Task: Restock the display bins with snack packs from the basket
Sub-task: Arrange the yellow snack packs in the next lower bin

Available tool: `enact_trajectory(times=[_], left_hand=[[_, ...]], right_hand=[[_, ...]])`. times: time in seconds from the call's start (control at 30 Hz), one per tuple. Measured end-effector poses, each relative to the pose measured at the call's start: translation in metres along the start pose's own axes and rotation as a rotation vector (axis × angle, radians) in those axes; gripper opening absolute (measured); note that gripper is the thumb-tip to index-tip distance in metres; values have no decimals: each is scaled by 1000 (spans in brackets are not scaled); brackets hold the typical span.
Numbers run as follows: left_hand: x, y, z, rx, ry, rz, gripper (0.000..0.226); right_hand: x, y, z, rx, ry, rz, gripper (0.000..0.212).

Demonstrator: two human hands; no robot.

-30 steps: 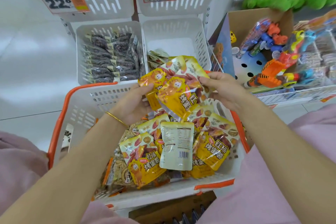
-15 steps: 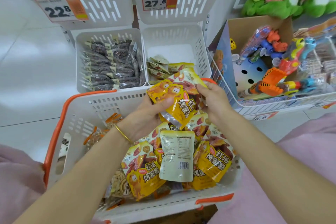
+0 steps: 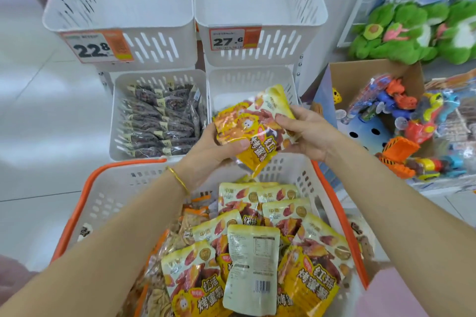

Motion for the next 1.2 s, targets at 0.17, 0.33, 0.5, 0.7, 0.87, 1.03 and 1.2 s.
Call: enact_trajectory(times=[0.17,0.33,0.5,0.7,0.87,1.03,1.2], left_hand=[[-38,-37,42,60,-256,346,69],[-60,-41,77,77,-304,743,46],[-64,-24,102,12,-264,1288,45],[-66,15,118,-173,-119,1602,46],[-66,25,123,-238,-76,1677,47],[-74,28,119,-299,-64,1697,52],[-67,12,100,-224,-116,1583,50]], right_hand=[[-30,90,23,-491,-371,-782,30],[-11,91,64,-726,-417,-1690,36],[-32,52,124,-622,-326,-1729,39],[-71,-24,190,-6,-8,-1505,48],[-90,-40,191,75,-2,-1191,43],[-73,-47,190,65,84,-986,42],[-75,-53,185,212,36,-1163,69]])
Point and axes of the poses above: each hand's wrist, its own z-axis towards the middle knuckle, its own x-axis out of the palm, y = z × x, the point moved 9 cm from there along z, towards the middle knuckle, and after that the axes turned 15 degrees about y, right-handed, at the moved point
